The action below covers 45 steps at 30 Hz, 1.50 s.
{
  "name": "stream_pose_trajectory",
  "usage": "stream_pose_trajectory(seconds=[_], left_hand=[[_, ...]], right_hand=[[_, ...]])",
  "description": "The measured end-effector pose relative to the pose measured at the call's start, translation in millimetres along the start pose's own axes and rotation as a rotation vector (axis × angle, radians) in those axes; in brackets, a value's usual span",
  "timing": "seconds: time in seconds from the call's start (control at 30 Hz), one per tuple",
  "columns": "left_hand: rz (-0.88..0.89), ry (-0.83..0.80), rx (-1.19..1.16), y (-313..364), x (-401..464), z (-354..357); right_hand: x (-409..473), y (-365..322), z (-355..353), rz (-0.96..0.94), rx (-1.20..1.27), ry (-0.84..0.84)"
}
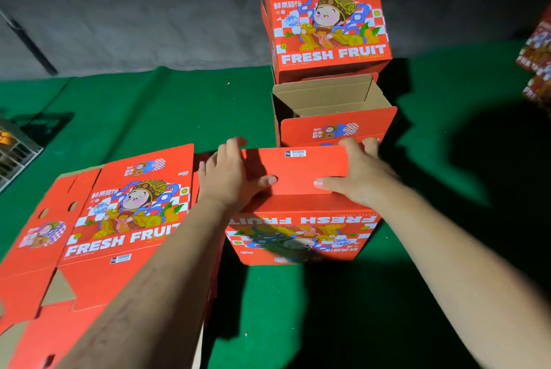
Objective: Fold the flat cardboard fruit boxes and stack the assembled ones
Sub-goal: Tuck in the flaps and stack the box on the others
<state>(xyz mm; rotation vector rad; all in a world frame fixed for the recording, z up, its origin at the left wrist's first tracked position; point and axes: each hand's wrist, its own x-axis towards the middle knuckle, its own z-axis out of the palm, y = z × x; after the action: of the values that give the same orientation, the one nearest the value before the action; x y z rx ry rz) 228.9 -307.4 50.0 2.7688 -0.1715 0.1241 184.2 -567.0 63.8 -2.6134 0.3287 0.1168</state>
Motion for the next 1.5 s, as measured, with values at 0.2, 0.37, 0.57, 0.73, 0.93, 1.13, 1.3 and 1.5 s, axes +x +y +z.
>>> stream_pose_trajectory(seconds=[0.2,0.37,0.57,0.73,0.93,1.13,1.3,1.5], left_hand=[[-0.028,-0.038,-0.279,3,4,-1],[-0.605,-0.216,-1.114,-17,-12,-10],[-0.689,-0.290,-1.449,-21,-75,-4],[-0.649,-0.117,-1.258,-23,-111,-27],[-0.462,-0.022,-1.363,-55,-130,-34],[-0.302,-0.464,-1.195,-67,-173,-19],[-0.136,-0.173,-1.041,-33,-157,-6],[0.143,0.076,-1.035,18,-80,-39]], right_hand=[[4,-13,7,0.071,-0.214,0.048],[-13,10,-1,0.401,1.027,0.063],[-52,41,15,0.598,1.357,-0.322],[-71,47,31,0.524,1.350,-0.522],[-84,50,24,0.295,1.319,-0.675],[-88,67,23,0.055,1.023,-0.491],[-88,78,19,-0.125,0.960,-0.180],[-43,50,-37,-0.279,0.996,0.129]])
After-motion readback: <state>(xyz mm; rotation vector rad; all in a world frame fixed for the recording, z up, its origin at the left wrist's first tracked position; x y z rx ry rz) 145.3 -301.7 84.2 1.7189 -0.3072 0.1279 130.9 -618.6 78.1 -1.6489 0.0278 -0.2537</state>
